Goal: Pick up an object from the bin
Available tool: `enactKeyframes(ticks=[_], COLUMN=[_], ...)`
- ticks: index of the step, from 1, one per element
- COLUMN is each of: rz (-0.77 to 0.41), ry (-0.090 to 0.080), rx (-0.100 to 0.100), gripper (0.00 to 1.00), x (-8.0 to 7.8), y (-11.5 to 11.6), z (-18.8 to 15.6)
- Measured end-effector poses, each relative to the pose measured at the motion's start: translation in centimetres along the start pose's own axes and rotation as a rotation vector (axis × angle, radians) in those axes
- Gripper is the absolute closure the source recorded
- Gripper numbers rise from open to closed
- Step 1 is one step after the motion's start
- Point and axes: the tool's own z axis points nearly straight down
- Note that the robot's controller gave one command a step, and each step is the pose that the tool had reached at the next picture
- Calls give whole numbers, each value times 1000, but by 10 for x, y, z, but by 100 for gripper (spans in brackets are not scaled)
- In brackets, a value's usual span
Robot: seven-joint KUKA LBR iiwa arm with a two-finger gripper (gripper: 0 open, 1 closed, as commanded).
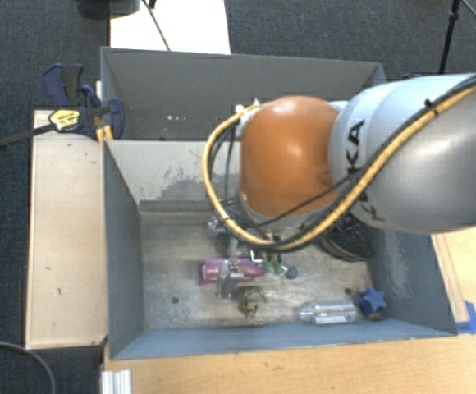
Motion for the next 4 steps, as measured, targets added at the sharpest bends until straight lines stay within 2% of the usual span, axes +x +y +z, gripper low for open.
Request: enactKeyframes(ticks=[1, 4], rz=[-82, -59], ry=[-13, -16], rx=[-4, -4], gripper=[0, 0], x=[-32, -36], y=[-55, -52], z=[134, 131])
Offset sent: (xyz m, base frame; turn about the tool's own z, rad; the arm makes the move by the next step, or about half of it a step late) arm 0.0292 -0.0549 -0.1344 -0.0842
